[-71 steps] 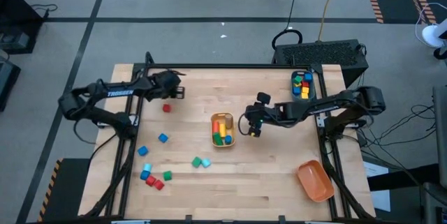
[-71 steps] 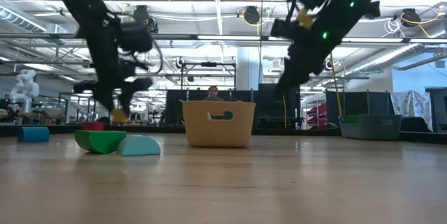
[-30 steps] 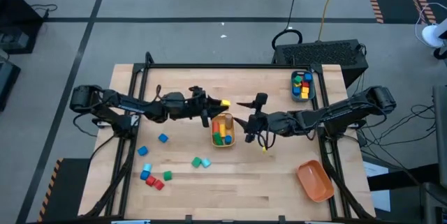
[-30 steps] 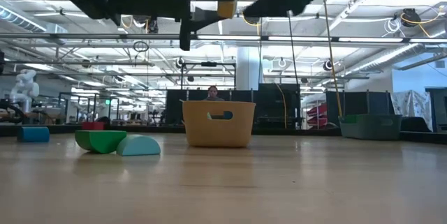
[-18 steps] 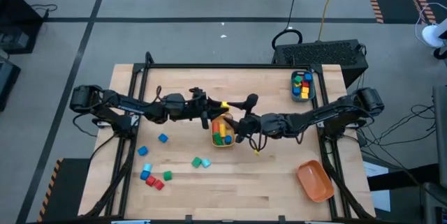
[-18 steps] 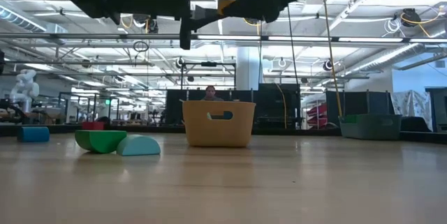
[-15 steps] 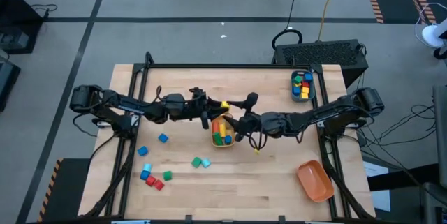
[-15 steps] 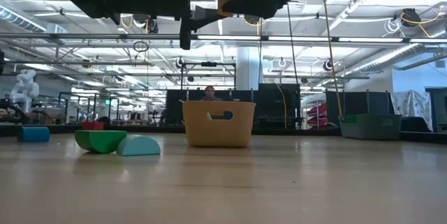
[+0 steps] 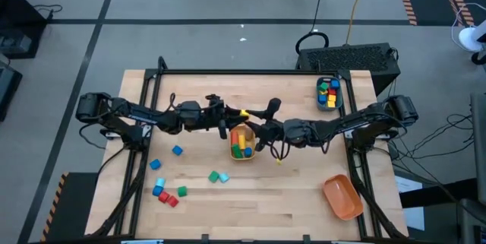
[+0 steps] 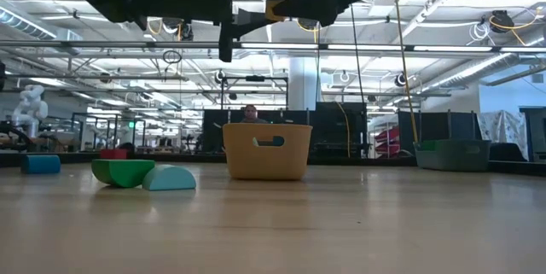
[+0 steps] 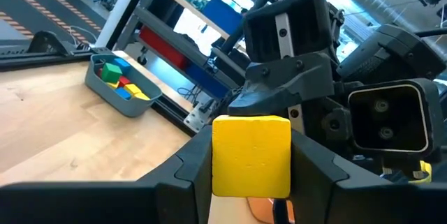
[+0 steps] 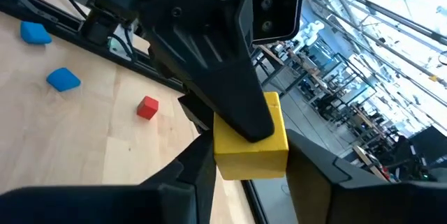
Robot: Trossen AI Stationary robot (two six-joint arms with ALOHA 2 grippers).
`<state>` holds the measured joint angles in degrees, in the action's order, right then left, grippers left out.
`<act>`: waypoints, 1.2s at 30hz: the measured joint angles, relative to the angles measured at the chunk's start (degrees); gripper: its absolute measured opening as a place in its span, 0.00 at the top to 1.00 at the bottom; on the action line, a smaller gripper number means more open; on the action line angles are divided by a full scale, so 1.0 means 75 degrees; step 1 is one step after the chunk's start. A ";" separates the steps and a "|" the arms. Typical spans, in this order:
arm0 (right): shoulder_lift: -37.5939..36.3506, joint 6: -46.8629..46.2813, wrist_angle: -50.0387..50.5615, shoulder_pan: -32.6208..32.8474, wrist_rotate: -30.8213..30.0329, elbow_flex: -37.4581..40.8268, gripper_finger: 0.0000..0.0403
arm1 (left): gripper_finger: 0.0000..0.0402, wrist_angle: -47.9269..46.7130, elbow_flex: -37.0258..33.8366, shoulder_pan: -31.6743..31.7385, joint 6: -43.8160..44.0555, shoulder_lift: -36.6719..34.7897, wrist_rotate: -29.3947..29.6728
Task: Sort blocks by size
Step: Put the yellow square block into the blue bin
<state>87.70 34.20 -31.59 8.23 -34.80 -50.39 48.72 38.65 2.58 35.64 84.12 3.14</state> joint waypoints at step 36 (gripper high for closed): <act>-0.3576 -0.9623 1.2219 -0.2470 -0.1374 0.0122 0.71 | 0.44 -0.1271 -0.0009 0.0311 -0.1058 -0.0181 0.0060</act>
<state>60.88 -37.97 60.05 -10.30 -45.10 -49.48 39.19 38.59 4.91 27.70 82.76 3.59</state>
